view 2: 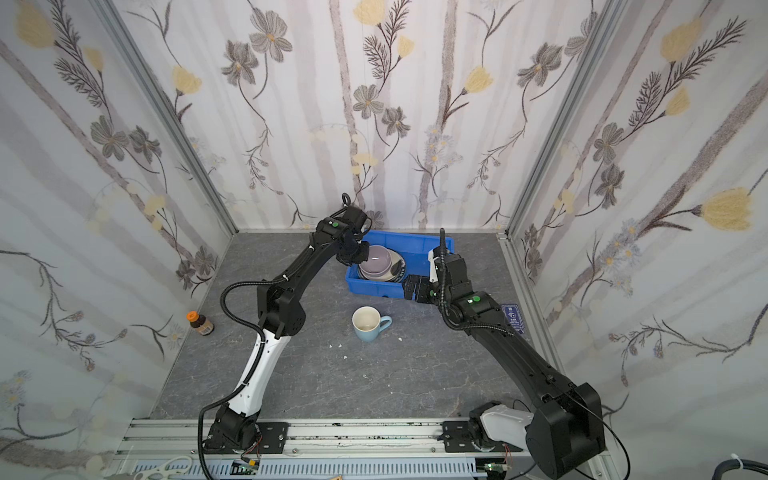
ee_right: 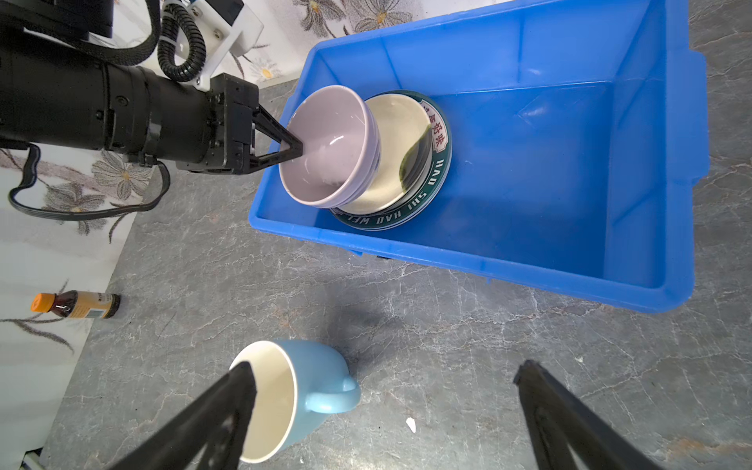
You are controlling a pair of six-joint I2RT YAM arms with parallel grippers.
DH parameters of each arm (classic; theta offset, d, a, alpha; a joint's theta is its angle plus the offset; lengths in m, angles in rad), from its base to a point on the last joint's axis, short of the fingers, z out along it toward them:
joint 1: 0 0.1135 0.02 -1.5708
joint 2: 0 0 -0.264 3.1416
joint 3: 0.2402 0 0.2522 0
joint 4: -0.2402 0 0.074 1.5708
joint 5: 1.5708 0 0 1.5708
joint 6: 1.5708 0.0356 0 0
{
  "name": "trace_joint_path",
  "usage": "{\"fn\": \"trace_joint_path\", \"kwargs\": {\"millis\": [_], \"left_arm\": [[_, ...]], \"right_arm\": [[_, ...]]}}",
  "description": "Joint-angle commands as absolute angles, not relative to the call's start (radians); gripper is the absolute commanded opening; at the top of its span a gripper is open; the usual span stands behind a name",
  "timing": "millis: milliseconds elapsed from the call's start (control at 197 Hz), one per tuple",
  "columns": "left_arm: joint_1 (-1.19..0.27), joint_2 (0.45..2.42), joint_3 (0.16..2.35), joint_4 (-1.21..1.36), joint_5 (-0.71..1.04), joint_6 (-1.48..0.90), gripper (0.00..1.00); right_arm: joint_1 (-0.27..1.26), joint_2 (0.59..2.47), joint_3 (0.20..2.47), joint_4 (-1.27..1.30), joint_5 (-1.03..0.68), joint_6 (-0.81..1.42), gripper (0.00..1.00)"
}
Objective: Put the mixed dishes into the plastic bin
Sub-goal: 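Lower the lilac bowl onto the plate stack and open left gripper, then withdraw the left gripper toward the robot while right gripper descends onto the light-blue mug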
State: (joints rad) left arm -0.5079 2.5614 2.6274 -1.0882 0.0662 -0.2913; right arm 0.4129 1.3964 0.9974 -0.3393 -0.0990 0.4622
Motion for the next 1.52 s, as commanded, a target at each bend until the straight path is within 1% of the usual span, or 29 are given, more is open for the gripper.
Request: {"fn": "trace_joint_path", "kwargs": {"millis": [0,86,178,437,619,685,863,990,1168,1239,1310,1518], "left_arm": [[-0.499,2.578,2.642,-1.008,0.101,-0.323,0.08],[-0.498,2.590,2.642,-0.989,0.113,-0.332,0.10],[-0.499,2.601,2.644,-0.976,0.125,-0.339,0.15],[-0.498,2.603,2.646,-0.954,0.133,-0.341,0.21],[-0.499,2.594,2.648,-0.957,0.136,-0.337,0.32],[-0.499,2.586,2.647,-0.957,0.138,-0.337,0.40],[-0.502,2.549,2.646,-0.950,0.147,-0.330,0.57],[-0.509,2.512,2.646,-0.952,0.149,-0.321,0.64],[-0.520,2.442,2.628,-1.005,0.126,-0.298,0.68],[-0.529,2.387,2.570,-1.018,0.105,-0.286,0.69],[-0.539,2.299,2.452,-0.998,0.081,-0.277,0.70],[-0.554,1.908,1.877,-0.786,0.073,-0.321,0.71]], "right_arm": [[0.413,1.422,1.019,-0.308,-0.103,0.448,1.00],[0.411,1.441,1.030,-0.314,-0.096,0.442,1.00],[0.411,1.459,1.038,-0.315,-0.093,0.437,1.00],[0.407,1.503,1.047,-0.308,-0.103,0.429,1.00],[0.403,1.511,1.049,-0.309,-0.106,0.419,1.00],[0.402,1.509,1.046,-0.310,-0.107,0.414,1.00],[0.403,1.486,1.031,-0.318,-0.107,0.405,1.00],[0.405,1.459,1.012,-0.319,-0.110,0.405,1.00],[0.429,1.426,0.984,-0.322,-0.117,0.409,1.00],[0.453,1.423,0.974,-0.327,-0.116,0.413,1.00],[0.487,1.425,0.968,-0.330,-0.115,0.423,1.00],[0.600,1.415,0.948,-0.334,-0.073,0.479,1.00]]}}
